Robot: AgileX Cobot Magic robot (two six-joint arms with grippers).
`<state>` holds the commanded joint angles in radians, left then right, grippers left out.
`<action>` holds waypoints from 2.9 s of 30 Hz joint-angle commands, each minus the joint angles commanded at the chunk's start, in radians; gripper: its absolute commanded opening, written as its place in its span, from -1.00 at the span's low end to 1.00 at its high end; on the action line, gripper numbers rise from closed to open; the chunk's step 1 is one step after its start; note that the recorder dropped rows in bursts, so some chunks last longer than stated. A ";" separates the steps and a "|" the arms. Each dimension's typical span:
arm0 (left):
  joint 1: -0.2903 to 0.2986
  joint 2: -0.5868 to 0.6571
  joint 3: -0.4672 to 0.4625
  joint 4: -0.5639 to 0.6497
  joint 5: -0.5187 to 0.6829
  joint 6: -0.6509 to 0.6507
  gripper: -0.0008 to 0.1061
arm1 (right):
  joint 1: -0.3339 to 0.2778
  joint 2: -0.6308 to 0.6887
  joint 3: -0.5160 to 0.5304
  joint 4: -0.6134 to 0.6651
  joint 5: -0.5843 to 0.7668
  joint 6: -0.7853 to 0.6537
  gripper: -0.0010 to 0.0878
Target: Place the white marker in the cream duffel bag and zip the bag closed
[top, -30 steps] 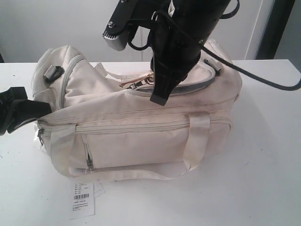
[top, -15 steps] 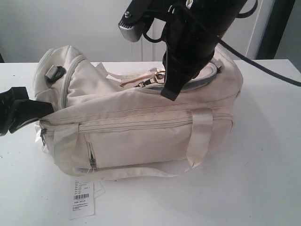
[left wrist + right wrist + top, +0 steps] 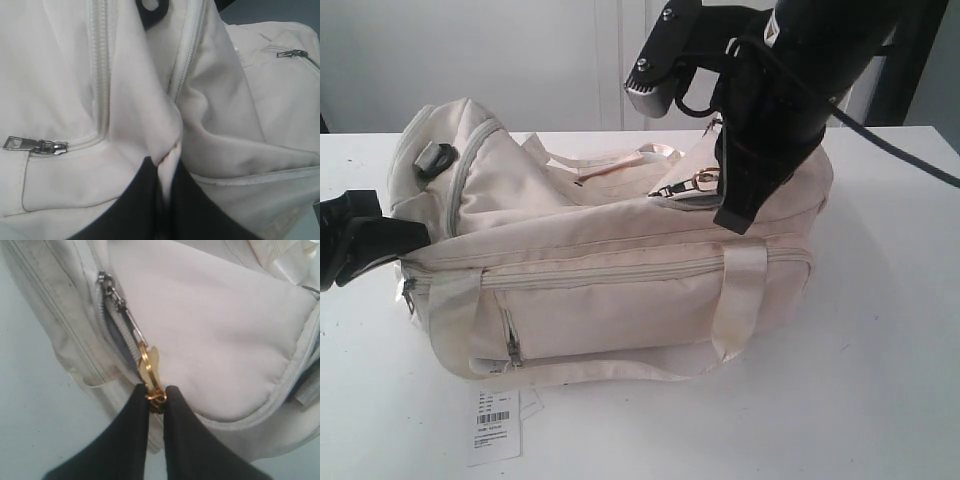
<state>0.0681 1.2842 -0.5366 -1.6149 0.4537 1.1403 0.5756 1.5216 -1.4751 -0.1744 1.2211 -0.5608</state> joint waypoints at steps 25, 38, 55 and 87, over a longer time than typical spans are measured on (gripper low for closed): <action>-0.064 -0.264 -0.150 0.080 0.426 0.353 0.32 | 0.000 -0.031 0.002 0.278 0.000 -0.083 -0.98; -0.559 -0.021 -0.397 0.476 0.113 0.309 0.32 | 0.000 -0.029 0.002 0.309 -0.015 -0.112 -0.98; -0.594 0.104 -0.407 0.502 0.019 0.377 -0.33 | 0.000 -0.029 0.002 0.308 -0.017 -0.112 -0.98; -0.594 0.100 -0.407 0.555 0.018 0.373 -0.99 | 0.000 -0.029 0.002 0.156 0.000 -0.095 -0.98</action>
<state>-0.5255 1.3841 -0.9432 -1.0597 0.4714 1.5137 0.5756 1.4925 -1.4736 -0.0181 1.2211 -0.6556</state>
